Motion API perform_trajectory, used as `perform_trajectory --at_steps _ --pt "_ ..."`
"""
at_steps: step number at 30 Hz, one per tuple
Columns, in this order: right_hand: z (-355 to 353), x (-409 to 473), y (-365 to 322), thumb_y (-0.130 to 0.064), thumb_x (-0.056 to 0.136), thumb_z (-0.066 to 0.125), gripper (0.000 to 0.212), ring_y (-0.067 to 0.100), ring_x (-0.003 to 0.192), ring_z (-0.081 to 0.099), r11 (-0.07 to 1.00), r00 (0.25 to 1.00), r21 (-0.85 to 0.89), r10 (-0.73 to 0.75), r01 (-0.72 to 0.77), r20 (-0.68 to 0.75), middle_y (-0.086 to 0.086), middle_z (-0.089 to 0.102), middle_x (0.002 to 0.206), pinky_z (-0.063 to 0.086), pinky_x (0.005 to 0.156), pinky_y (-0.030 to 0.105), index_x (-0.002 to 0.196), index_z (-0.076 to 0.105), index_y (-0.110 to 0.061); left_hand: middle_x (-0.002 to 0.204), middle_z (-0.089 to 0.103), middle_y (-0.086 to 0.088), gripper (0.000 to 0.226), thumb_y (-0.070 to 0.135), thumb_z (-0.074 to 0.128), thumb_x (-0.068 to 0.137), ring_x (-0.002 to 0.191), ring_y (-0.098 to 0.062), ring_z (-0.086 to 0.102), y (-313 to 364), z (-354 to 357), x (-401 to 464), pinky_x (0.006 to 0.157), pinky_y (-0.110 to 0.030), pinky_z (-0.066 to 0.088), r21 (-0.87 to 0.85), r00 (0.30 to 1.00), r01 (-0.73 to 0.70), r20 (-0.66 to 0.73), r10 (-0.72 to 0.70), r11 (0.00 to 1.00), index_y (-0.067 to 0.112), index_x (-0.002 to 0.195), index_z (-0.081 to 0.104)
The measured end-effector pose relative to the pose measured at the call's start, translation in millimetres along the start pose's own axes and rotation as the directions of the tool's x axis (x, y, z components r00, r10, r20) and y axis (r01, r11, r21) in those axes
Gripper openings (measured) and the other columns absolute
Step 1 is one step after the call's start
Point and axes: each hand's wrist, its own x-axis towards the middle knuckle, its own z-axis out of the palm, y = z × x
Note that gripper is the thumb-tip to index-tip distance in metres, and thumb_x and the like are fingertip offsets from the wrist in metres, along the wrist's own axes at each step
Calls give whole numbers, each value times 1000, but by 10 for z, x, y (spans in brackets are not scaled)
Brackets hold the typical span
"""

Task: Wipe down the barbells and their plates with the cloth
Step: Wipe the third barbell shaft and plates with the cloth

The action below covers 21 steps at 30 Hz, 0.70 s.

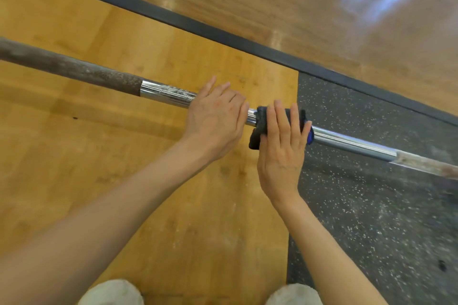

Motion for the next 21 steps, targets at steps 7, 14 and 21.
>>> perform_trajectory --at_steps 7,14,21 --pt "29 -195 33 -35 111 27 52 25 156 3 992 992 -8 125 -125 -16 9 22 164 -1 126 49 156 25 -10 108 75 -9 49 26 31 103 119 -30 64 -21 68 67 116 -42 25 -11 996 -10 -90 9 1000 6 107 76" --pt "-97 742 -32 -32 106 18 41 16 52 32 980 978 -149 151 -129 145 -10 32 58 26 66 37 73 39 -22 111 75 -7 48 26 32 103 124 -27 62 -7 87 105 118 -42 25 -32 996 28 -79 -31 999 8 110 75" --pt "-218 168 -197 -34 109 26 47 28 136 44 999 986 31 30 -36 162 7 53 140 21 122 47 143 48 -11 118 73 -7 49 26 30 103 129 -27 58 24 80 87 120 -41 21 -24 997 61 -49 -62 998 8 116 74"
